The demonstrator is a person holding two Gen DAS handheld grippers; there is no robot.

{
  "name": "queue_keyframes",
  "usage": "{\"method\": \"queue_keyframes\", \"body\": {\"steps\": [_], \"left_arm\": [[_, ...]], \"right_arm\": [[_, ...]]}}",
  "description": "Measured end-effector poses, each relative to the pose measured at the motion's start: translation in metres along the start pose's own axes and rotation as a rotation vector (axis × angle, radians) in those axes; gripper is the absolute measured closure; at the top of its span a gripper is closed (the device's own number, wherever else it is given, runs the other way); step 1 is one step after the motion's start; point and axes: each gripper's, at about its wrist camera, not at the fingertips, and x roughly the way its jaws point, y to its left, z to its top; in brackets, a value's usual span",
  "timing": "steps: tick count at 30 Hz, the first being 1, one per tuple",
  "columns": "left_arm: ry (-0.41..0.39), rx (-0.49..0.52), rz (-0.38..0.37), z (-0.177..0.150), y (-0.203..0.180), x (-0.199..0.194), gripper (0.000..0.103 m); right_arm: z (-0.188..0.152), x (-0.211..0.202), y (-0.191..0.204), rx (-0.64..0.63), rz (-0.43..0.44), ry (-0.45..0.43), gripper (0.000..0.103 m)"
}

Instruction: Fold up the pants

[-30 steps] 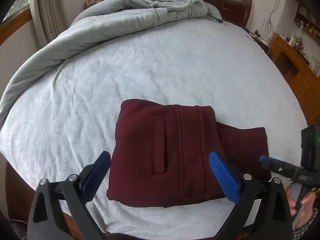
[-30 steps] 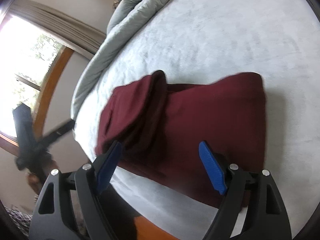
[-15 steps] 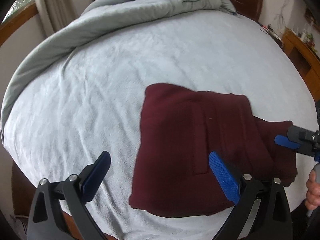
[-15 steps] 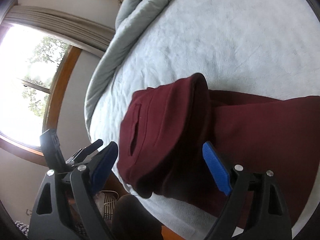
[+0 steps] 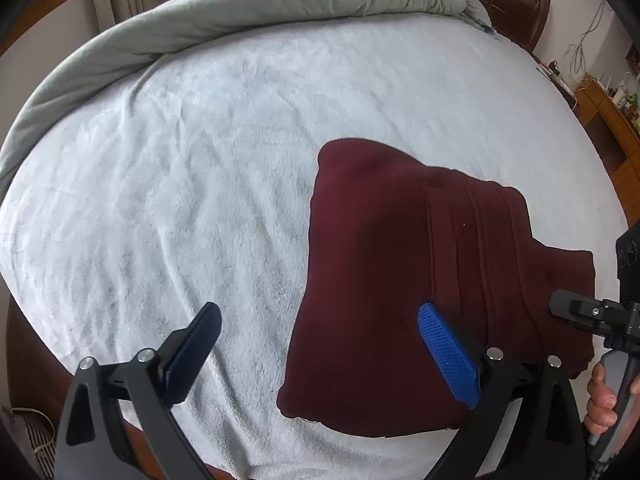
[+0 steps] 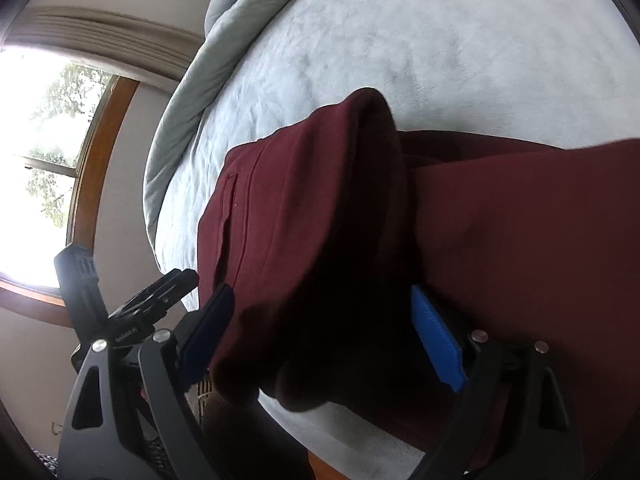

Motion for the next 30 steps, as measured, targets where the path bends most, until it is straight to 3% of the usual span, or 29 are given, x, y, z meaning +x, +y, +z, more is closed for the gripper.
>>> {"method": "queue_keyframes", "body": {"steps": [4,7,12,14,23,30], "left_arm": [[0.009,-0.017,-0.021,-0.001,0.003,0.005,0.004],[0.007,-0.020,-0.019,-0.002,0.000,0.006,0.004],[0.008,0.011,0.006,-0.002,-0.008,0.005,0.004],[0.002,0.022,0.007,-0.002,-0.010,0.003,0.004],[-0.033,0.073,-0.021,-0.001,-0.035,-0.014,0.004],[-0.045,0.126,-0.055,-0.001,-0.066,-0.019,0.004]], "right_arm": [[-0.003,0.000,0.000,-0.011,0.001,0.006,0.014],[-0.004,0.016,0.007,-0.013,0.096,0.060,0.021],[-0.005,0.029,0.018,-0.063,0.081,0.075,0.073],[-0.005,0.020,0.018,-0.072,0.096,0.057,0.078],[-0.011,-0.044,0.034,-0.183,0.046,-0.061,0.081],[-0.016,-0.096,0.014,-0.195,-0.008,-0.134,0.081]]}}
